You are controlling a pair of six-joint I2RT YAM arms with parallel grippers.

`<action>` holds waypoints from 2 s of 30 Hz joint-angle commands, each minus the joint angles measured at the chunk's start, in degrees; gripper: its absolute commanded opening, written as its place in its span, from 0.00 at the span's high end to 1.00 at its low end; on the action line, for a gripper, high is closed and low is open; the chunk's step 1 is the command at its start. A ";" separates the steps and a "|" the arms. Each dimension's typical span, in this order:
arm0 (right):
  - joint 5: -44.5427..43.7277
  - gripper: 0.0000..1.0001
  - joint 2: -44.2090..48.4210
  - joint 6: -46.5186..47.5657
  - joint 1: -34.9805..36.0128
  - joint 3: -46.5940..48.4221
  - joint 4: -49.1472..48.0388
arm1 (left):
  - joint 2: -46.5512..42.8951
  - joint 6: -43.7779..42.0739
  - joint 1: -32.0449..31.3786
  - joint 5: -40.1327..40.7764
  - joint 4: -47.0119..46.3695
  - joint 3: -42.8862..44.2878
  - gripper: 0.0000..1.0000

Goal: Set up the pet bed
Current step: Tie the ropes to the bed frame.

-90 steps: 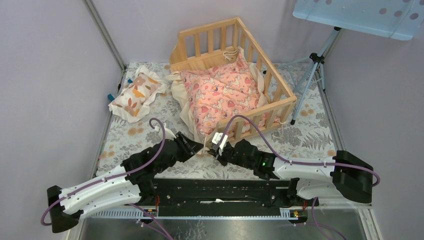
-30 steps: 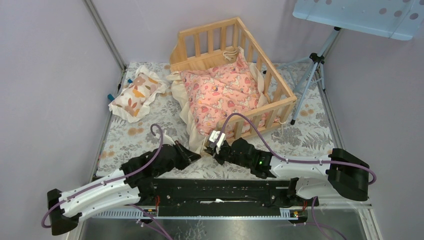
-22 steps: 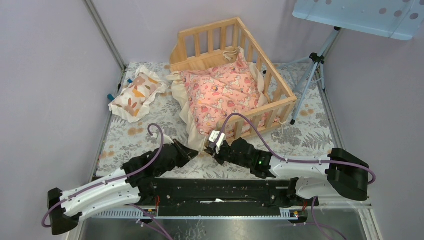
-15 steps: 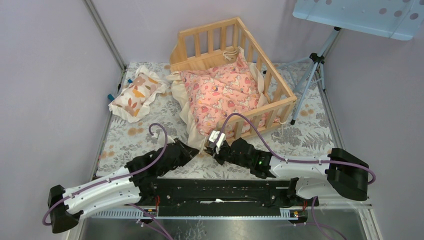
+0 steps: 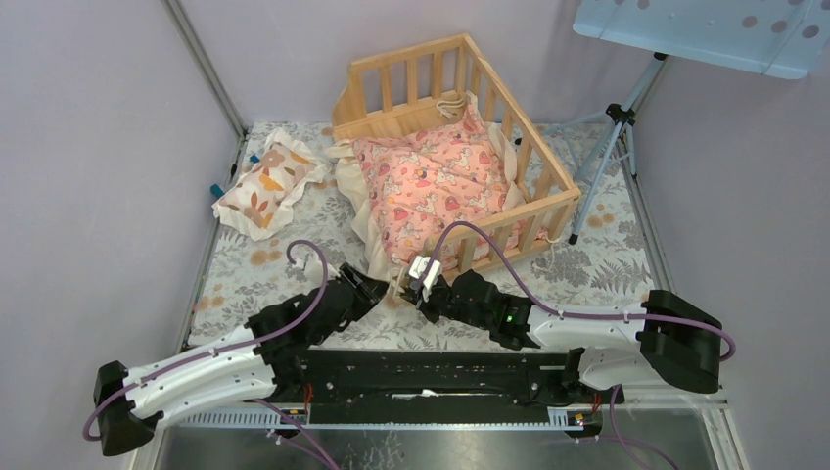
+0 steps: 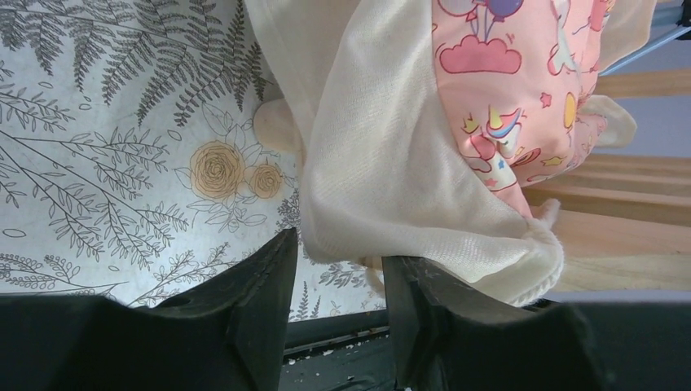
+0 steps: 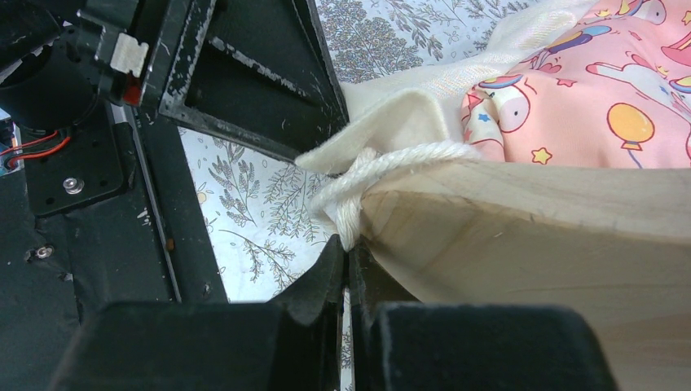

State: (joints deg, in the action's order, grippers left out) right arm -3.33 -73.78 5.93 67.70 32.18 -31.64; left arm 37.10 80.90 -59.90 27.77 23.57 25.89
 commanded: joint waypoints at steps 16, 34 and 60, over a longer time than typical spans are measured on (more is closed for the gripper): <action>1.31 0.96 -0.78 -0.53 -0.55 2.50 -2.78 | 1.32 -0.16 0.08 6.02 -1.13 5.07 0.40; 1.42 0.96 -1.65 -0.49 -0.53 3.21 -3.17 | 6.12 -0.98 0.27 0.93 -8.54 5.88 0.46; -3.83 0.91 -1.41 -4.00 -0.55 1.97 -8.88 | 6.71 0.14 0.31 -3.98 -12.42 2.94 0.55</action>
State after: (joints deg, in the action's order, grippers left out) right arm -2.94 -75.13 2.96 67.70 32.82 -32.71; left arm 43.68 81.14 -59.11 27.79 13.34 29.41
